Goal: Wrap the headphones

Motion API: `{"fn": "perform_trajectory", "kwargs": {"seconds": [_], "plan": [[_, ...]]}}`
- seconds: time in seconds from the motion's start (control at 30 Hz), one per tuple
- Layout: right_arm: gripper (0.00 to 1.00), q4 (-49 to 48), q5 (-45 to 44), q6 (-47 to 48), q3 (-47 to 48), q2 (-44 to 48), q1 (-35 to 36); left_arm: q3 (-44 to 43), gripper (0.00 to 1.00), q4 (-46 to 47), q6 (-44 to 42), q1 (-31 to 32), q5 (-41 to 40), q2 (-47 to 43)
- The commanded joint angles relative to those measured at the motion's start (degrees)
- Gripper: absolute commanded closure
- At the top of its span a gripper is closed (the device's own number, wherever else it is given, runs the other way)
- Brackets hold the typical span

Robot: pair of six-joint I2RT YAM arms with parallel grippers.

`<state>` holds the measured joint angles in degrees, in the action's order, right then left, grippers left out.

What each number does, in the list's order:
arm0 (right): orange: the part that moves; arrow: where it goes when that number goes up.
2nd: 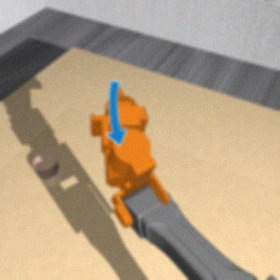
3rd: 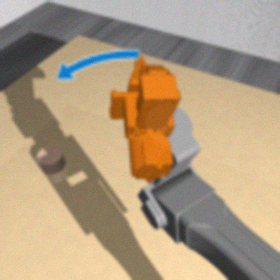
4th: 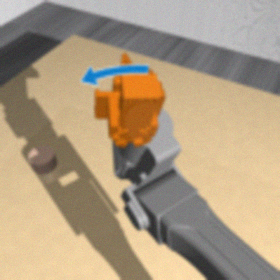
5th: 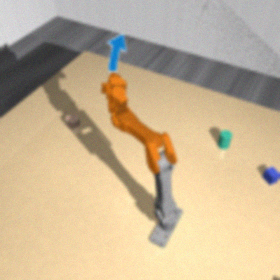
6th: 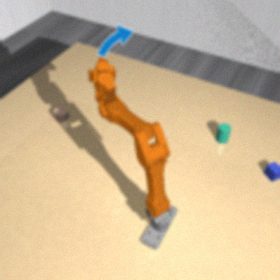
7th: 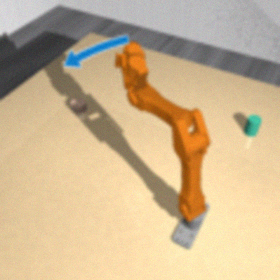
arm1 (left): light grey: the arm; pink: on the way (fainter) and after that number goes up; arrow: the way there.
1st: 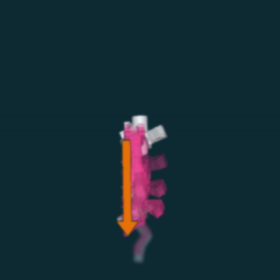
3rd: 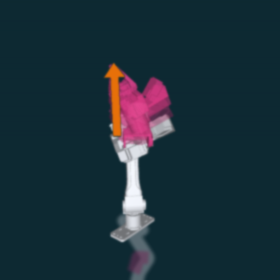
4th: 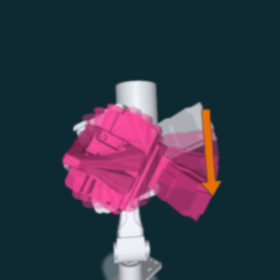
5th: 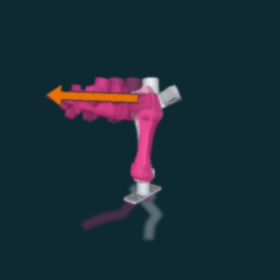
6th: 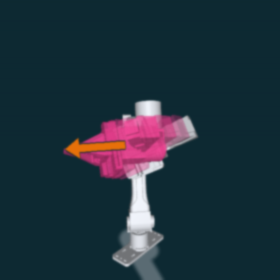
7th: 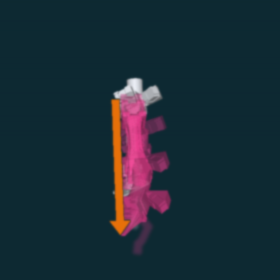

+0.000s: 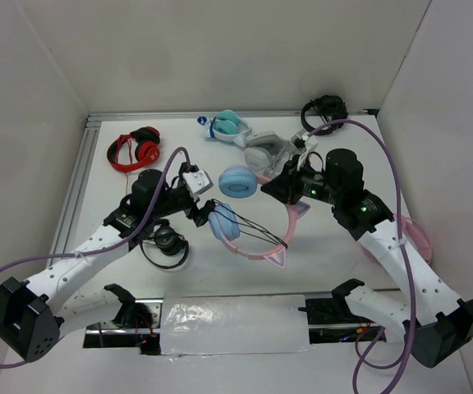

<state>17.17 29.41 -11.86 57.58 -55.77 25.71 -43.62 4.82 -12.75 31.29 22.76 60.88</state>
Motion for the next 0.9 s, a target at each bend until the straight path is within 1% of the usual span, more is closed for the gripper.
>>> {"fn": "perform_trajectory", "kwargs": {"seconds": [0.0,0.13,0.27,0.37,0.43,0.53,0.67,0.73,0.87], "plan": [[1.0,-6.89,0.56,-4.84,4.91,0.05,-1.1,-0.59,0.01,1.42,1.41,-0.43,1.41,1.51],[1.0,-4.96,0.91,-4.23,5.44,-0.74,-1.28,-3.84,0.01,1.95,3.87,-2.37,1.32,1.96],[1.0,-4.08,1.35,-2.48,4.38,-1.27,-1.37,-9.71,0.01,1.86,6.68,-5.44,1.57,3.01],[1.0,-4.25,1.18,-2.12,3.68,-1.27,-1.37,-13.58,0.01,-0.24,8.09,-7.2,3.25,4.41],[1.0,-4.51,0.3,-2.29,3.68,-1.19,-1.46,-14.48,0.01,-1.21,9.15,-7.73,3.25,5.12],[1.0,-5.39,0.3,-2.82,4.2,-1.19,-1.89,-14.13,0.01,-1.22,10.47,-8.96,4.13,6.35],[1.0,-4.6,1.18,-2.99,7.01,-1.89,-2.42,-11.5,0.01,-0.87,12.22,-10.37,5.27,8.37],[1.0,-4.43,2.31,-3.43,8.33,-2.15,-2.86,-9.22,0.01,0.01,15.47,-11.68,4.83,9.77],[1.0,-3.9,1.28,-4.14,9.56,-2.5,-3.39,-7.89,0.01,0.37,17.93,-13.27,6.32,11.36]]}}
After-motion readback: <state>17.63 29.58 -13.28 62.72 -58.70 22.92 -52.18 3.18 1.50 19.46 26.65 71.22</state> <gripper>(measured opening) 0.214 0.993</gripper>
